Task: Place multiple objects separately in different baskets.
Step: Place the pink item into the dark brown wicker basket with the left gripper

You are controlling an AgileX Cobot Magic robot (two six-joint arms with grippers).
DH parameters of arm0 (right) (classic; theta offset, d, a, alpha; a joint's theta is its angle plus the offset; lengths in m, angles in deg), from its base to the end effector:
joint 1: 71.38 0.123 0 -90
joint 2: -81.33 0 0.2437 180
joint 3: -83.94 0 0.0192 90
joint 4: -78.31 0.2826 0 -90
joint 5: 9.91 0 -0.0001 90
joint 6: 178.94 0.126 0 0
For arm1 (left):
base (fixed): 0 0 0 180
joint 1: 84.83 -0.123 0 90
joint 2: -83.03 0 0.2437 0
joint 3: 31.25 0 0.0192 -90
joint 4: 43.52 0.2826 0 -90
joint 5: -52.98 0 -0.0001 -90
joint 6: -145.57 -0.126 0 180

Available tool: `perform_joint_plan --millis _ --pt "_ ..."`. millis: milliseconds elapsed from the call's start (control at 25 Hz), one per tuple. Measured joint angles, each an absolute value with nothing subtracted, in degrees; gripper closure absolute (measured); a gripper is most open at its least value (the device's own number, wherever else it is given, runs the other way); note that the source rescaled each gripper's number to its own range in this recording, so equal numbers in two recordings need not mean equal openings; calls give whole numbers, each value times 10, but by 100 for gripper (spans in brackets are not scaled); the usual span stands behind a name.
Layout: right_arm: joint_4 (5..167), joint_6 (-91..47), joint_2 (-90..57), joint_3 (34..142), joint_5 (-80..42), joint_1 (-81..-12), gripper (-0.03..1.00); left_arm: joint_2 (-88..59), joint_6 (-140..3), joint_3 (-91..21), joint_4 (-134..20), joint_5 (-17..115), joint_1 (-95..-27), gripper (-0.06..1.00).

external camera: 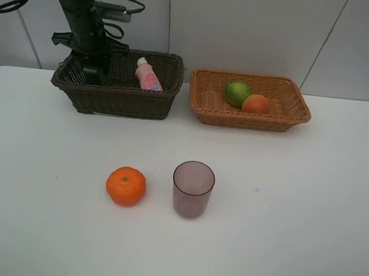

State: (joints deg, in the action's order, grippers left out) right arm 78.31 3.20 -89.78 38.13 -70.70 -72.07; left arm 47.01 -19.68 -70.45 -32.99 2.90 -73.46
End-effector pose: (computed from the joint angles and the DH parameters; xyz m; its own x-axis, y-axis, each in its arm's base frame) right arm 0.0925 -0.0011 0.2853 -0.4296 0.0425 -0.9020 0.0281 0.9990 0.0337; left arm 0.5222 -0.0870 0.1003 -0.8943 0.0402 -0.4457 0.0123 0.9978 0.0654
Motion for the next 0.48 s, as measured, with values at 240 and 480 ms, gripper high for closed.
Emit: perform_joint_plan --millis 240,480 --pt "783 32 -898 381 -707 -721 18 469 -216 -708 -350 31 -735 12" --pt "783 32 -898 381 -707 -721 18 469 -216 -756 -363 -6 -735 7"
